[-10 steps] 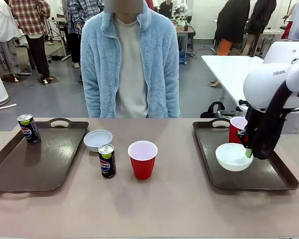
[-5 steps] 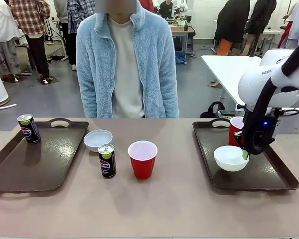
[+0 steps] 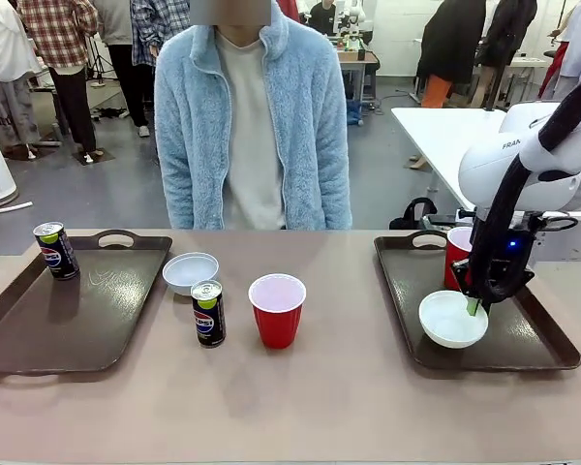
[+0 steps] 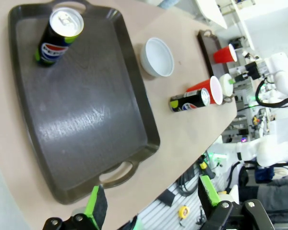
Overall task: Prepare tableware on both trays.
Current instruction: Pick up a Picnic Bowl from the table and place it on a Handle tray.
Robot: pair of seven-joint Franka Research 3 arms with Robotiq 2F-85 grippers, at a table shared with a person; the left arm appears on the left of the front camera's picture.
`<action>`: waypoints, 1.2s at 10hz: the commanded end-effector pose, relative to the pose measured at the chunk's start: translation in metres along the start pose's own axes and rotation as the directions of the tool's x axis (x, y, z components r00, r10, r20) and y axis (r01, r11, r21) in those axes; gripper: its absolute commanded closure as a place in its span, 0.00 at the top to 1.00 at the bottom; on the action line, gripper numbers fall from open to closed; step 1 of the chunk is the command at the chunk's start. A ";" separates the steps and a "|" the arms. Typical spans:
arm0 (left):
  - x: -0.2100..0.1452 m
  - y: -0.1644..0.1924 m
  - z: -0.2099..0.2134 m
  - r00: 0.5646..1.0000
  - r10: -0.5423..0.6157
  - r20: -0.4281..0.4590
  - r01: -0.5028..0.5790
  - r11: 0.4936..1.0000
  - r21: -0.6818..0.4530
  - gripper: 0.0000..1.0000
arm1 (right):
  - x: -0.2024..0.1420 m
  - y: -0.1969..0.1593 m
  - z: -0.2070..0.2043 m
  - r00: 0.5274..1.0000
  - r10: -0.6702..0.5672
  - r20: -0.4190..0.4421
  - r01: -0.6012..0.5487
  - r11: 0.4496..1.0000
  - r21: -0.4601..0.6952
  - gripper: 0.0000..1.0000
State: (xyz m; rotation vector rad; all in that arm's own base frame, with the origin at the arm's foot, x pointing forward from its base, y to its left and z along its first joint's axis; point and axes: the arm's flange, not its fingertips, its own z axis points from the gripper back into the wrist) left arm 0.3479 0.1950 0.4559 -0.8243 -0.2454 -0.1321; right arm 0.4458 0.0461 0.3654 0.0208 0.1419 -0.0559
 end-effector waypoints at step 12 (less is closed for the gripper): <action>0.000 -0.001 0.002 1.000 0.005 0.009 -0.005 1.000 -0.012 1.00 | -0.058 0.003 0.104 0.994 0.015 0.110 -0.016 1.000 0.006 0.93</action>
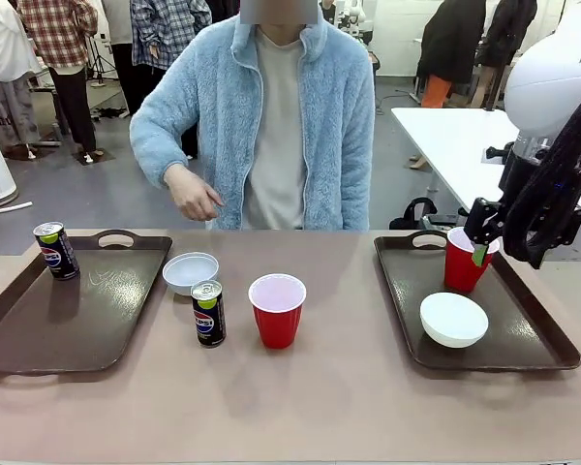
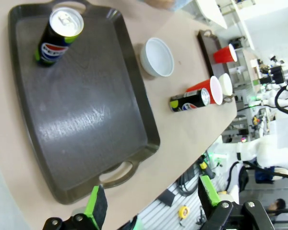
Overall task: Prepare tableware on both trays.
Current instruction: Pick up a Picnic Bowl from the table and place it on a Handle tray.
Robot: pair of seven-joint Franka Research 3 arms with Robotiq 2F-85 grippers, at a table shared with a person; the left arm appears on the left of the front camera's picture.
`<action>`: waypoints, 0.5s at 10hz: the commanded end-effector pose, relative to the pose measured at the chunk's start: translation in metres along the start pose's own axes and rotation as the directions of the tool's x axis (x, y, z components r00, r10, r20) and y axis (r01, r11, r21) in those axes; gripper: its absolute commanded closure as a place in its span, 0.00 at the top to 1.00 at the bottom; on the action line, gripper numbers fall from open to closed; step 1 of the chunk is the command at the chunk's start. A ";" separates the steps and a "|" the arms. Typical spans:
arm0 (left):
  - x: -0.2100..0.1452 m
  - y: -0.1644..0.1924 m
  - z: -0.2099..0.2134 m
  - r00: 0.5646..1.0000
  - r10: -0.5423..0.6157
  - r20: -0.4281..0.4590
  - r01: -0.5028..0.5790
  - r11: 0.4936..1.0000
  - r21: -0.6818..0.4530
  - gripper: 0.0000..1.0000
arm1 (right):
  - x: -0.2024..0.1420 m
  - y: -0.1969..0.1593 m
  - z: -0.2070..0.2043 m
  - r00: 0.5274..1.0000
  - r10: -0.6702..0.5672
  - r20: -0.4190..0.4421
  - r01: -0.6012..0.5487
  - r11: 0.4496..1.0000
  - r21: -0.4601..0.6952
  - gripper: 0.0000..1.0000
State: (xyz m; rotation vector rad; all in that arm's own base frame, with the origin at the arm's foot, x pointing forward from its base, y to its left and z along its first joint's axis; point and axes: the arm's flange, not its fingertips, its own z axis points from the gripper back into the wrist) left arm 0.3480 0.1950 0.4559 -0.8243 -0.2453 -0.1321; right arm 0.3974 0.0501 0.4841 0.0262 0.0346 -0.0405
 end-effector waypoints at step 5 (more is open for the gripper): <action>0.000 -0.001 0.002 1.000 0.005 0.009 -0.005 1.000 -0.012 1.00 | 0.006 0.000 -0.007 1.000 -0.001 0.003 0.001 1.000 -0.001 0.93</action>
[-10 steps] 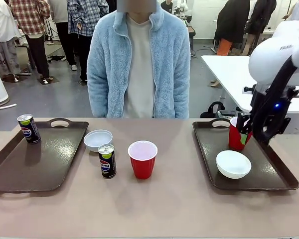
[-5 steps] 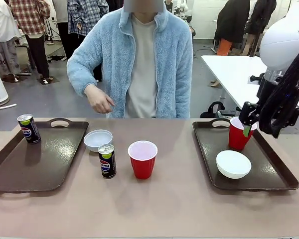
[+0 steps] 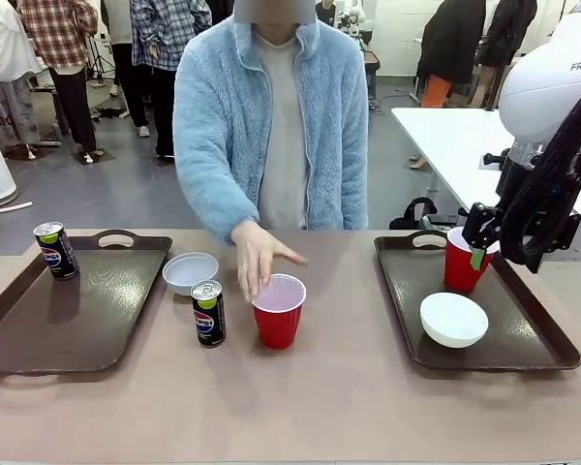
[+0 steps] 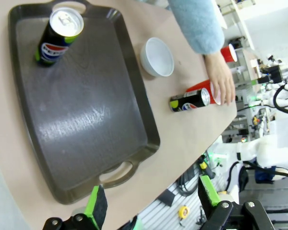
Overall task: Prepare tableware on both trays.
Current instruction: Pick up a Picnic Bowl from the table and place it on a Handle tray.
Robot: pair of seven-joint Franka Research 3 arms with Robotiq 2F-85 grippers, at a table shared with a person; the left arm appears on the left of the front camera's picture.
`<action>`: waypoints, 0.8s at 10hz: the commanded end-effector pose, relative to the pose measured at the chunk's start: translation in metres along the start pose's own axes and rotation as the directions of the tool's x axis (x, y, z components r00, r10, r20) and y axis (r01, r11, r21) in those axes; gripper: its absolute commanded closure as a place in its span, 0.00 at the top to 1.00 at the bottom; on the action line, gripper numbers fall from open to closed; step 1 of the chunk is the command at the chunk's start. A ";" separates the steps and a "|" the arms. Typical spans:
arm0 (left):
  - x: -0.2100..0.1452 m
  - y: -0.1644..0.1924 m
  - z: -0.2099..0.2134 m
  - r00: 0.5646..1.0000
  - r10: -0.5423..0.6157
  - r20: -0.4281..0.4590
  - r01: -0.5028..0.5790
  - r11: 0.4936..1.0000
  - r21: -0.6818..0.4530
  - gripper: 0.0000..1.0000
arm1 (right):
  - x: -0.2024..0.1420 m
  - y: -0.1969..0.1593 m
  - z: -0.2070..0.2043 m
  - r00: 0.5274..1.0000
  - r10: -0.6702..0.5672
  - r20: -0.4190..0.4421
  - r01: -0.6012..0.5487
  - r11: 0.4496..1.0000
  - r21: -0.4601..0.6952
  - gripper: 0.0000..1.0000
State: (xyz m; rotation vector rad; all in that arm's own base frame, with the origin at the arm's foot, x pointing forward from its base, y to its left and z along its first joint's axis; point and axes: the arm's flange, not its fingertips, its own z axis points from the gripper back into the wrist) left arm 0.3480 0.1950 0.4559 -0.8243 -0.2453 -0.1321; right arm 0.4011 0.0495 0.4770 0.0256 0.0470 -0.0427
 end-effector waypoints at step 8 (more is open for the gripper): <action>0.000 -0.001 0.002 1.000 0.005 0.009 -0.005 1.000 -0.012 1.00 | 0.013 -0.055 0.025 0.997 -0.022 -0.079 0.039 0.975 0.217 0.93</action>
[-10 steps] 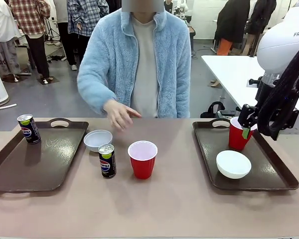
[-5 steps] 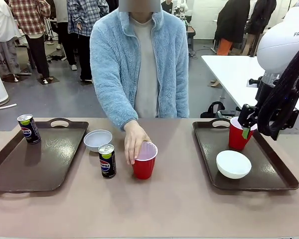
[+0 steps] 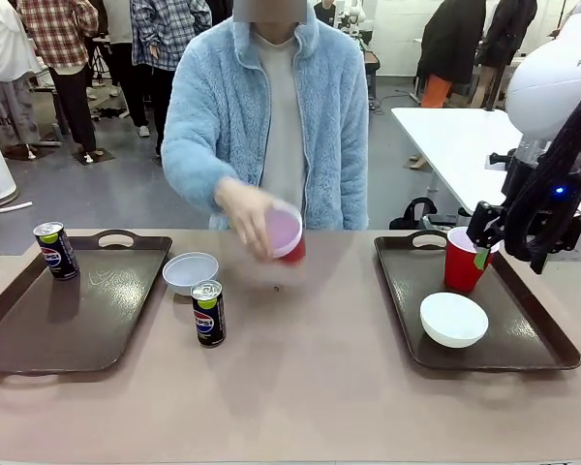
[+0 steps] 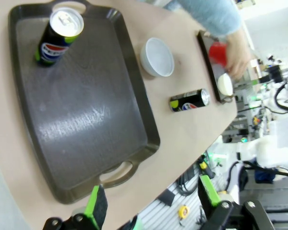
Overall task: Prepare tableware on both trays.
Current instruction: Pick up a Picnic Bowl from the table and place it on a Handle tray.
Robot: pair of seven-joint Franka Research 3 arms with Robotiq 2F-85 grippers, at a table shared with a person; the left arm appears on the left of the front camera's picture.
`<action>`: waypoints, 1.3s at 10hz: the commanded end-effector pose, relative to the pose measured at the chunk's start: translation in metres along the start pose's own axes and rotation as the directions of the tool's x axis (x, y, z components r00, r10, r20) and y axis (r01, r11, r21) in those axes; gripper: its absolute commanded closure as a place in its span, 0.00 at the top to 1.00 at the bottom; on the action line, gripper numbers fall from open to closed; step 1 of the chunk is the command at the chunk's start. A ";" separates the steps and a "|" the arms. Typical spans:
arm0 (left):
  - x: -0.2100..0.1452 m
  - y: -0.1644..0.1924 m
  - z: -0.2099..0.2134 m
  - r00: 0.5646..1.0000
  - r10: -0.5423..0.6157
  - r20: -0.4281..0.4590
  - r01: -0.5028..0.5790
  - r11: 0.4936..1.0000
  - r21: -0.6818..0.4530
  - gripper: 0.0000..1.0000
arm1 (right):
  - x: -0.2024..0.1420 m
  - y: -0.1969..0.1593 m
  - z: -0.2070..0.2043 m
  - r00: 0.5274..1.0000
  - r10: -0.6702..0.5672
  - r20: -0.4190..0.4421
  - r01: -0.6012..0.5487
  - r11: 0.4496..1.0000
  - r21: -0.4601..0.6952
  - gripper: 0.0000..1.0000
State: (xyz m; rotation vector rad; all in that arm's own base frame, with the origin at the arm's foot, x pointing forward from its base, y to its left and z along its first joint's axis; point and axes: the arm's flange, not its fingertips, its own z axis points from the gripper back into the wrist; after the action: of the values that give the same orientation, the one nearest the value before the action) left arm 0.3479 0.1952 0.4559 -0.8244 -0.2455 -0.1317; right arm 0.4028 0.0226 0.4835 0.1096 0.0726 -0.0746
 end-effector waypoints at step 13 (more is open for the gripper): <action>0.000 -0.001 0.002 1.000 0.005 0.009 -0.005 1.000 -0.012 1.00 | 0.069 -0.297 0.025 0.993 -0.094 -0.069 0.107 0.493 0.863 0.93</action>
State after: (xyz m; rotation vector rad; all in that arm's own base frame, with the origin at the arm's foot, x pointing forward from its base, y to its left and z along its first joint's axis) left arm 0.3479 0.1951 0.4559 -0.8244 -0.2454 -0.1318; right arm 0.4553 -0.2891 0.4777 1.1337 0.1352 -0.1977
